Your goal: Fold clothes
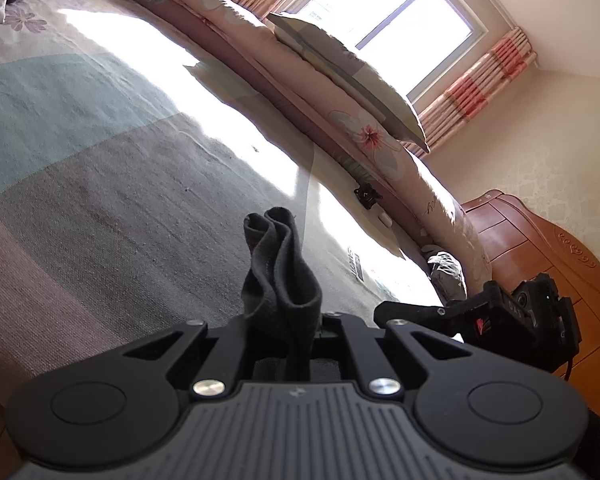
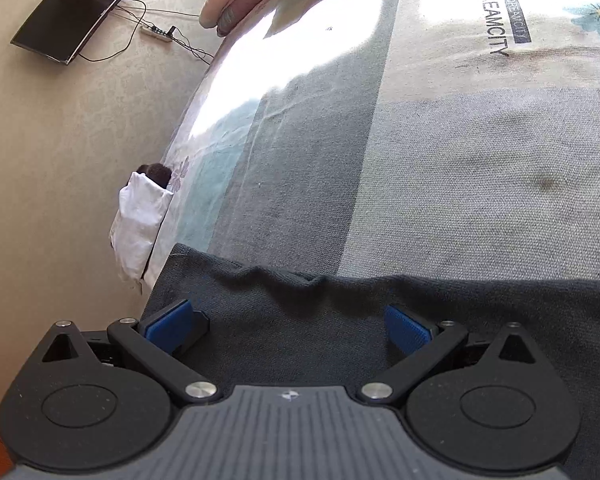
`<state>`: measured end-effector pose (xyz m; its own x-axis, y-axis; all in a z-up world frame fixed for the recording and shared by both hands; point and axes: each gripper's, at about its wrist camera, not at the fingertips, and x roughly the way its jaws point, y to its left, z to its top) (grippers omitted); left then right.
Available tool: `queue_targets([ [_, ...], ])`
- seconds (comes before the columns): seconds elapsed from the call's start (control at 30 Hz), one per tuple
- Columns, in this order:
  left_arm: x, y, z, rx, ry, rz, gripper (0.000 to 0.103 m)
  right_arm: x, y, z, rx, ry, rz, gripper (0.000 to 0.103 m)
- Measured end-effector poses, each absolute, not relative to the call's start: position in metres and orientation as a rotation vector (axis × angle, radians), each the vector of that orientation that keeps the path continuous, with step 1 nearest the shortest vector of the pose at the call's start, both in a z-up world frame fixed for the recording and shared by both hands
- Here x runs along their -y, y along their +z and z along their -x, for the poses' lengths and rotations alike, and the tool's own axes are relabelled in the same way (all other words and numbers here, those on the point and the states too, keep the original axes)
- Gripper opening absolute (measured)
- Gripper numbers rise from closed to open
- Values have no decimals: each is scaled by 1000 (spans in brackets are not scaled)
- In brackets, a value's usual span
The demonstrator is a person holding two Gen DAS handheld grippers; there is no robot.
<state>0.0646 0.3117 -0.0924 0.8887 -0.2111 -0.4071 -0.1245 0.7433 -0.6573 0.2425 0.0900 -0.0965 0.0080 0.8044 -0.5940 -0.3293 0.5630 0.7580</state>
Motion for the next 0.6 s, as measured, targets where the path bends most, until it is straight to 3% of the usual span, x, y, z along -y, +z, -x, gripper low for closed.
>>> queue_targets([
  [0.43,-306,-85,-64,-497,-48,718,4,-77,-110,-178,-1457,981,-497,103],
  [0.6,-301,-80,-66,-498,-57,707,4,-64,-98,-179,-1417,978,-504,103],
])
